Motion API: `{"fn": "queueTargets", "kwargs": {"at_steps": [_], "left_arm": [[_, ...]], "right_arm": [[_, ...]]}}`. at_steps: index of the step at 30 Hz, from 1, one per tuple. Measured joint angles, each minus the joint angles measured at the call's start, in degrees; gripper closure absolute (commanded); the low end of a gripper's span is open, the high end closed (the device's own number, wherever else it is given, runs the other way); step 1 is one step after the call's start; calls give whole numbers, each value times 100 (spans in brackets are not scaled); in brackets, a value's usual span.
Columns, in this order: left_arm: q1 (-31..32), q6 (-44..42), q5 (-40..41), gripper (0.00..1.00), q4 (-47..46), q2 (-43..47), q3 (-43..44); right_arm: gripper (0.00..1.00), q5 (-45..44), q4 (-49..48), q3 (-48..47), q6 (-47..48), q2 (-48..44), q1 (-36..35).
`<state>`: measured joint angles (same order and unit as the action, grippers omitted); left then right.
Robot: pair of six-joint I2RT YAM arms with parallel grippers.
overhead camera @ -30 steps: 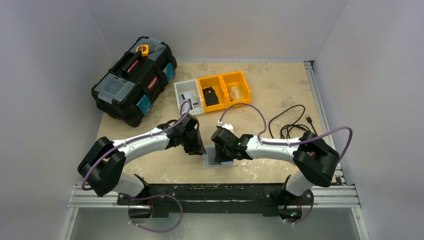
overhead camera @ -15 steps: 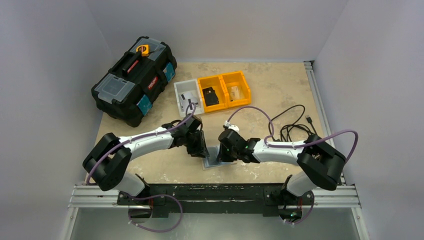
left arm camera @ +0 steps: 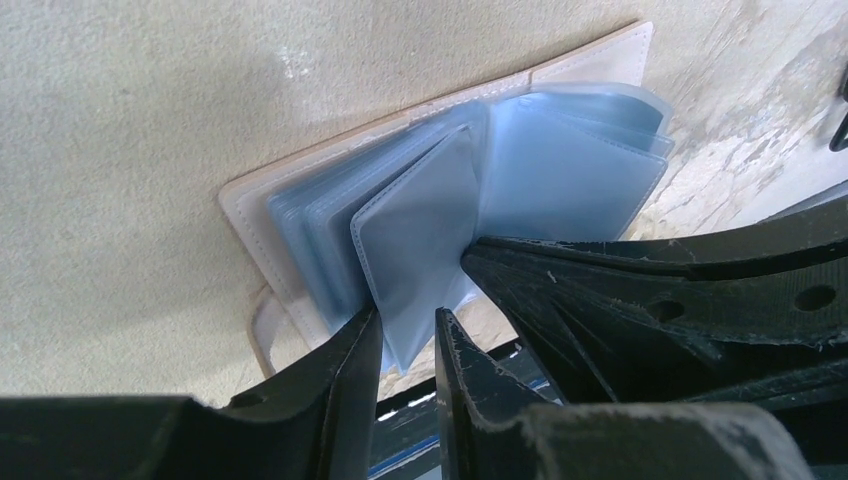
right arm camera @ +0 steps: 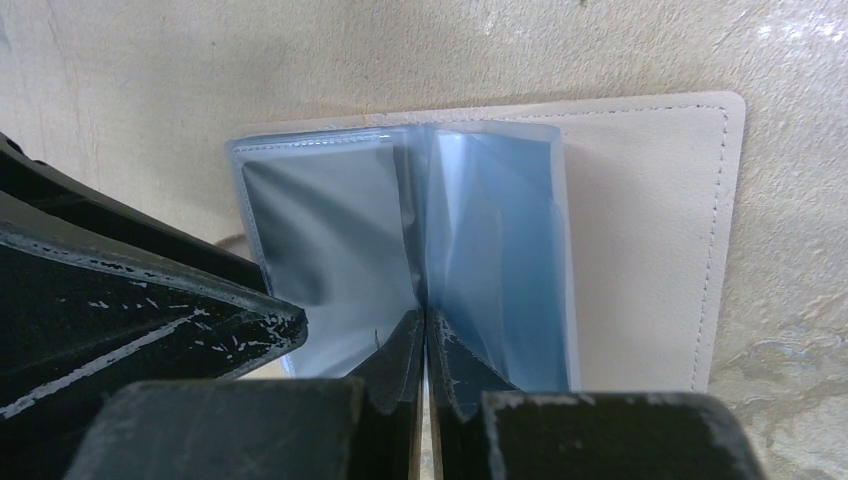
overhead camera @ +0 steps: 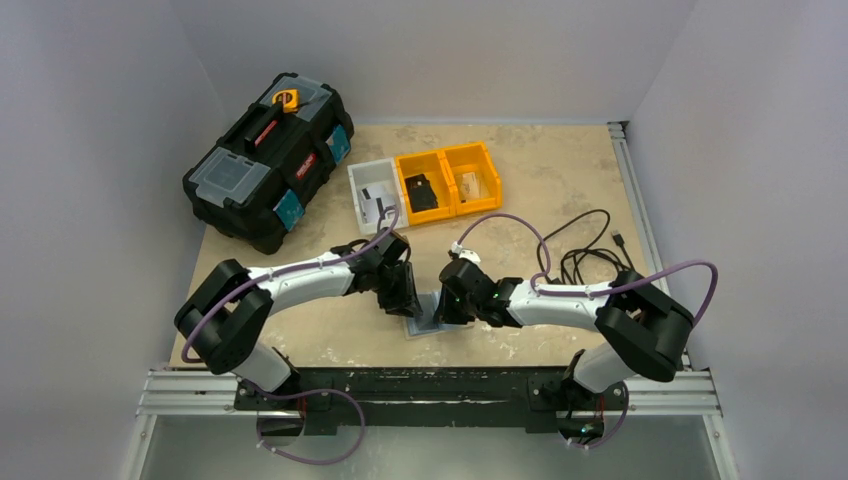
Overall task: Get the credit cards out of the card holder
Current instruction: Remove the credit card from the card holder.
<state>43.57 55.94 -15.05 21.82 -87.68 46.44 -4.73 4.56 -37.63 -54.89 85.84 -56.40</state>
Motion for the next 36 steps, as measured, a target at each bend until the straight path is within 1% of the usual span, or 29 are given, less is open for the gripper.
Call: {"fn": "queueTargets", "kwargs": {"at_steps": [3,5,6,9,10,13,17,21,26,27,28,30,32,34,36], "left_arm": [[2,2,-44,75,-101,-70,13],[2,7,-76,78,-151,-96,13],[2,13,-87,82,-175,-109,13],[2,46,-92,98,-190,-144,26],[2,46,-79,100,-181,-157,33],[4,48,-76,100,-125,-162,90],[39,-4,2,100,74,-129,256],[74,-273,275,100,527,94,402],[74,-721,570,100,1215,431,538],[74,-774,588,99,1322,459,566],[74,-837,586,96,1397,463,599],[85,-907,570,85,1445,442,636],[116,-911,522,79,1462,332,723],[170,-901,444,70,1408,146,835],[249,-850,319,64,1276,-74,951]], "right_arm": [[100,24,-4,0,-4,-4,15],[100,28,-4,2,-15,-9,17],[100,28,-2,2,-17,-13,17],[100,28,2,2,-17,-31,17],[100,28,7,2,-15,-37,17],[86,31,15,2,-9,-55,17],[71,28,293,-31,70,-214,9],[64,24,909,-258,164,-577,-22],[62,-55,1316,-675,245,-1215,-22],[62,-81,1364,-745,258,-1309,-22],[63,-98,1386,-776,269,-1351,-22],[63,-155,1436,-802,291,-1381,-22],[64,-173,1537,-800,308,-1364,-22],[64,-175,1589,-800,310,-1340,-22],[64,-177,1644,-798,310,-1338,-22]]}}
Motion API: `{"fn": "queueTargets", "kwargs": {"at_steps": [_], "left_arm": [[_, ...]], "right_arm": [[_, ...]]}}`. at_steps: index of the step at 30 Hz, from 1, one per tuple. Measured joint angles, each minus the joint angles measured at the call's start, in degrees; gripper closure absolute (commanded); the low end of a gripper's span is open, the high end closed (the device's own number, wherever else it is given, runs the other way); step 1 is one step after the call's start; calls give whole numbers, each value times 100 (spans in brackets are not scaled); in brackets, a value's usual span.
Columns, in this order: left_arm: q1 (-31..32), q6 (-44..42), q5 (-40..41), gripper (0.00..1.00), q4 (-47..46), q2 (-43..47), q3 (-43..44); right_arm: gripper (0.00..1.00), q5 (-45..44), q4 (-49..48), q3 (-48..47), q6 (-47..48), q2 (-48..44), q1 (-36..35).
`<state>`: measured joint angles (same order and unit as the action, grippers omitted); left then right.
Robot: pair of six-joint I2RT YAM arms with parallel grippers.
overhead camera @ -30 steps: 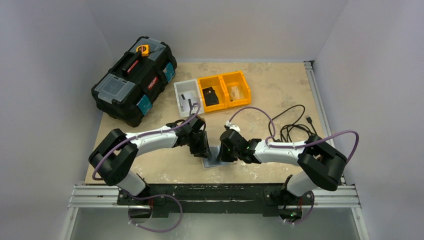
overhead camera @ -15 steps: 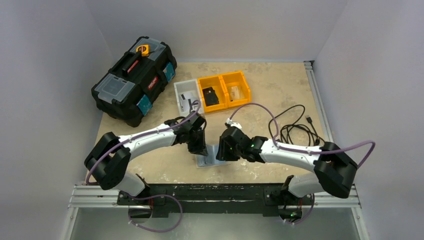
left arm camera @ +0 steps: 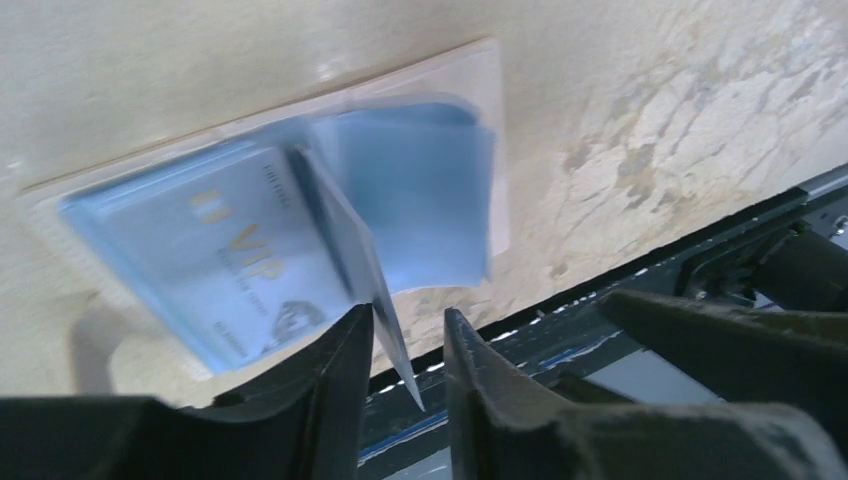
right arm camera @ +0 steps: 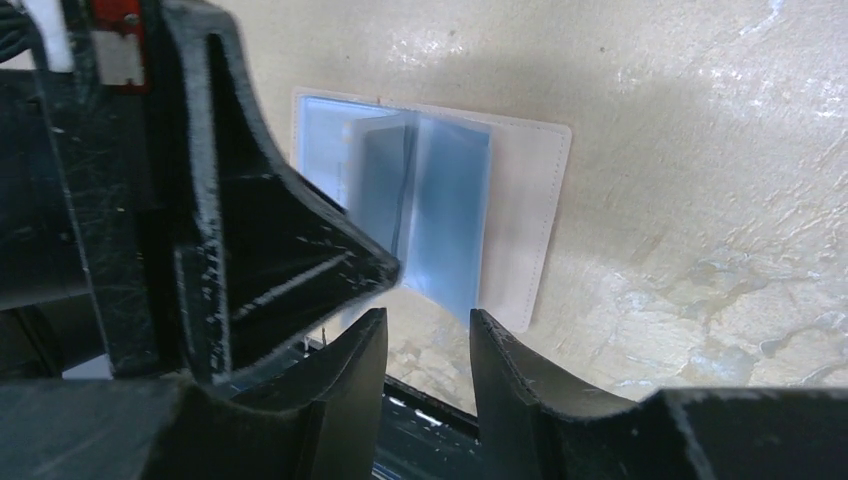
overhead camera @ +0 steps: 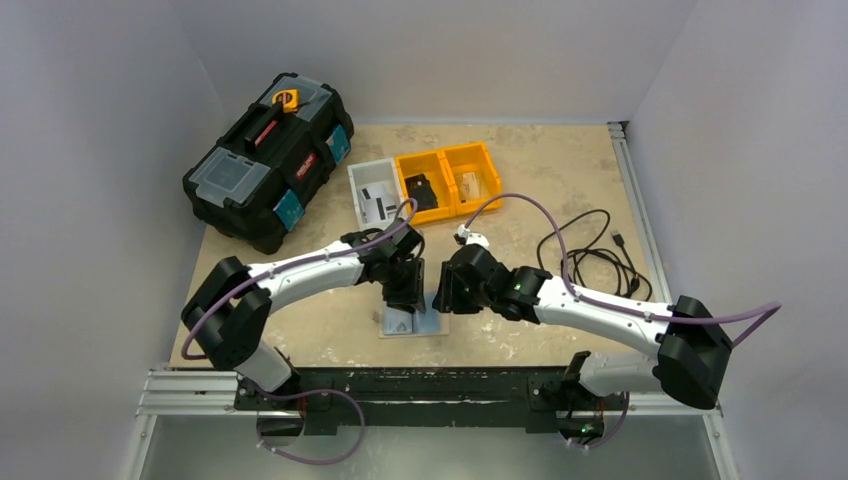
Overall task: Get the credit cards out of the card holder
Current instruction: Remove the credit card from the card holder.
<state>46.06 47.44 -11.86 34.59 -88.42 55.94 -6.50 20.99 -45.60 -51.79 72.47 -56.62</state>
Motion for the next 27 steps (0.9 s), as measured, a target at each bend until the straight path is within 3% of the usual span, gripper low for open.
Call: {"fn": "queueTargets", "kwargs": {"at_steps": [7,14,18,27], "left_arm": [[160,319,-472,49,-658,-581,203],[155,592,-577,47,-1005,-780,203],[87,601,-407,48,-984,-616,160],[-426,603,-160,64,-1019,216,-608]], "right_arm": [[65,-87,203,164,-9,-138,2],[73,-151,256,345,-24,-267,7],[80,-136,68,339,7,22,0],[92,-87,-216,-83,170,1106,0]]}}
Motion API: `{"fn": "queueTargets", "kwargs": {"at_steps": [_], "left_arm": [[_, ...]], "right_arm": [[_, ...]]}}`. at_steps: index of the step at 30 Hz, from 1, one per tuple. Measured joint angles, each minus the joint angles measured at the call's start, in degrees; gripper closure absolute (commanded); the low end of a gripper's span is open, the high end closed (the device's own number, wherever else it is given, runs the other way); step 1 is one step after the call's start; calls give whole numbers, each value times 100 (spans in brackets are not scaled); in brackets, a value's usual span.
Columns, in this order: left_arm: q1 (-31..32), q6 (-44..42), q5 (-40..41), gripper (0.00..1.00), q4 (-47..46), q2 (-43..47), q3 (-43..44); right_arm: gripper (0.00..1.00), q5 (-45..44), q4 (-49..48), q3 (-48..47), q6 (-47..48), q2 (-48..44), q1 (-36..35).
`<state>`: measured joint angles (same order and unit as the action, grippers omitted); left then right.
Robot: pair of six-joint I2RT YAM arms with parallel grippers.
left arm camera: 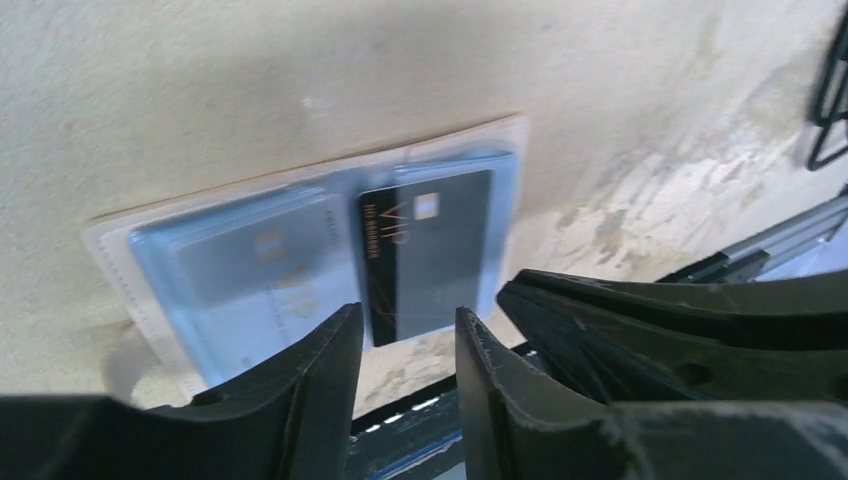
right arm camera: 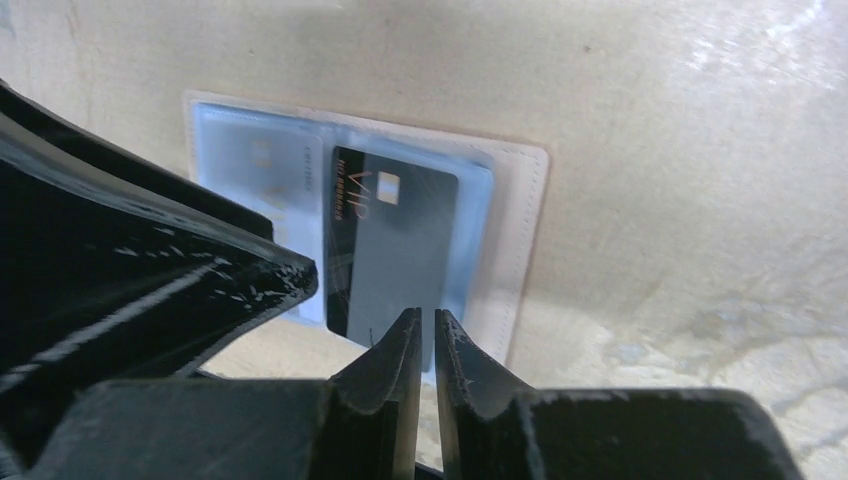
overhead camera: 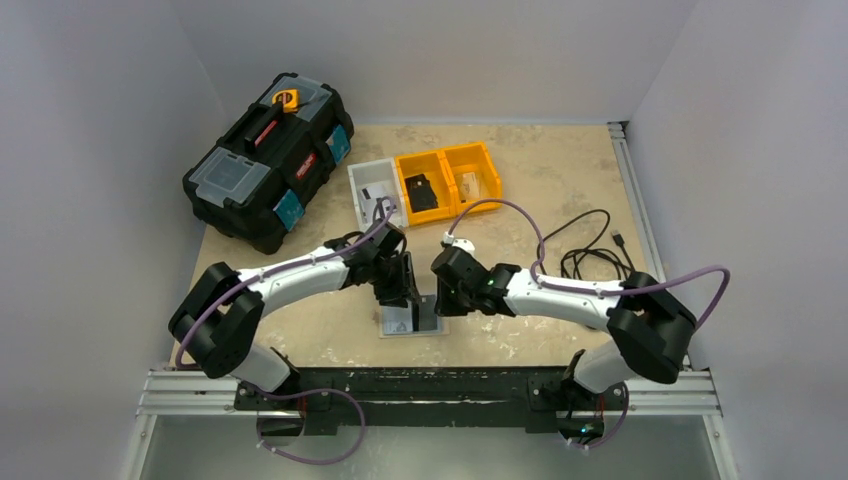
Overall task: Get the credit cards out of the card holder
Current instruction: Remove the credit card from the card holder.
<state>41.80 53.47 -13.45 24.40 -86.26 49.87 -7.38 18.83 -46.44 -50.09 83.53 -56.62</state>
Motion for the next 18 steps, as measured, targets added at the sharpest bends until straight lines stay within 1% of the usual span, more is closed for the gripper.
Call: {"fn": "queueTargets", "kwargs": {"at_steps": [4,8,13,18], "left_arm": [[-52,9,15,69,2,2,-286],[-57,9,9,73,-44,2,-339],[-81,9,-39,73,-216,-35,-337],[-96,4,-81,73,-369,-291,-337]], "right_arm": [[95,42,-83,-166,2,249,0],[99,-2,-85,-205,4,365,9],[100,-66,-94,-212,4,586,109],[100,-61,-179,-210,17,717,238]]}}
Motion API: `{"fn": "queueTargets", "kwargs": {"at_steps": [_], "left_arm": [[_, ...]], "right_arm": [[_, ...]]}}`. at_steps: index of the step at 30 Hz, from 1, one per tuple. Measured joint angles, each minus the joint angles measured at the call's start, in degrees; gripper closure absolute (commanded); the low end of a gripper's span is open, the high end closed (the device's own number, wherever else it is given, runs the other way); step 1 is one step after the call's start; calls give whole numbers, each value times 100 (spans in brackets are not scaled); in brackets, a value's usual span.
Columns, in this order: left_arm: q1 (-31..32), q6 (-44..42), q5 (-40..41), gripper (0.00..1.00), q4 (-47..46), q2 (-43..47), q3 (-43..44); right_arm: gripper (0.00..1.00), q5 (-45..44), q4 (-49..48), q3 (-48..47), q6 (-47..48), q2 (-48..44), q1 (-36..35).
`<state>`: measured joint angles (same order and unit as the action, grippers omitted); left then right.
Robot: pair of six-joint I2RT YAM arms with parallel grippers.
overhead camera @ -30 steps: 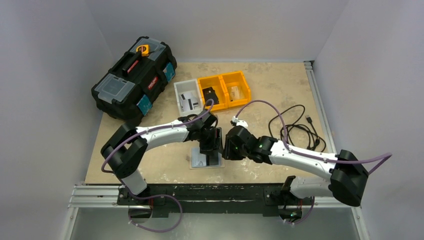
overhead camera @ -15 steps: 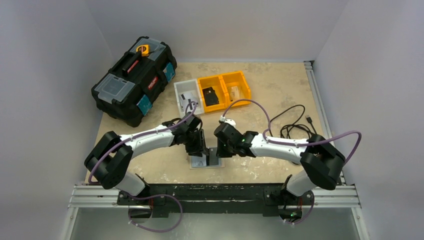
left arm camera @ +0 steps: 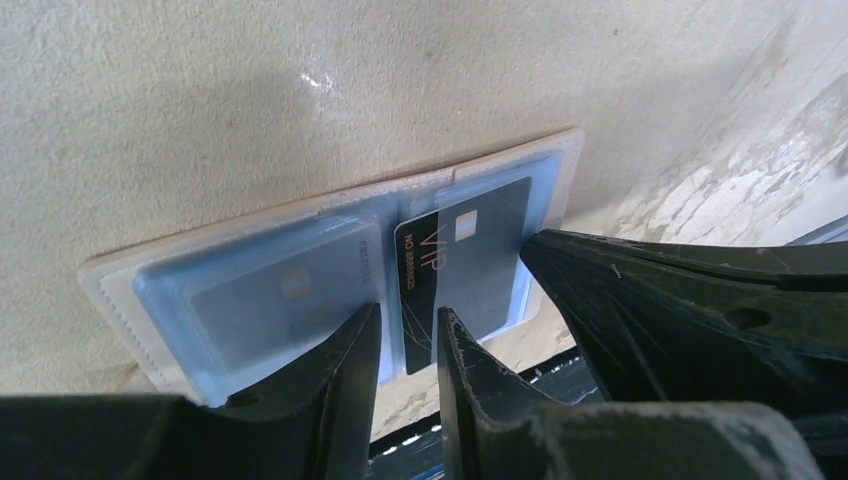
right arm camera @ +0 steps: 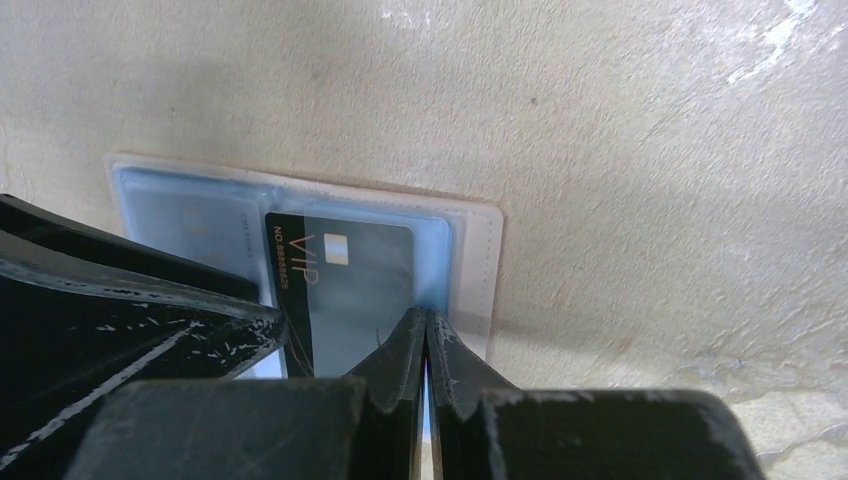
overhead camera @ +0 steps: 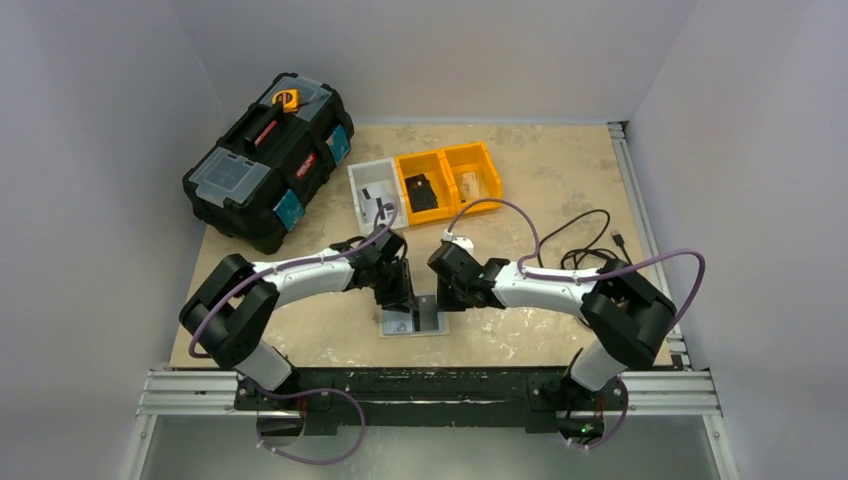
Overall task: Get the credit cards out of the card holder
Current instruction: Remove the credit card from the card holder.
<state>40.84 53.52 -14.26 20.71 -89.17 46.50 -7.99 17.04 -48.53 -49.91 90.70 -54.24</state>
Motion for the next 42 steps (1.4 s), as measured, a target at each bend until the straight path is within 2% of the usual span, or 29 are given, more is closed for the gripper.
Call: {"fn": "queueTargets", "kwargs": {"at_steps": [11,14,17,23,42], "left_arm": [[-33,-2,-164,74,-245,-247,11],[-33,4,-186,79,-264,-256,9],[-48,4,-177,90,-249,-256,-9],[-109,55,-214,100,-243,-243,-50],[-280,190,-356,100,-140,227,-111]], "right_arm": [[100,26,-348,26,98,164,31],[100,26,-420,52,133,166,33],[100,61,-514,116,131,151,44],[100,131,-743,293,87,74,76],[100,361,-1362,763,-173,-111,256]]}}
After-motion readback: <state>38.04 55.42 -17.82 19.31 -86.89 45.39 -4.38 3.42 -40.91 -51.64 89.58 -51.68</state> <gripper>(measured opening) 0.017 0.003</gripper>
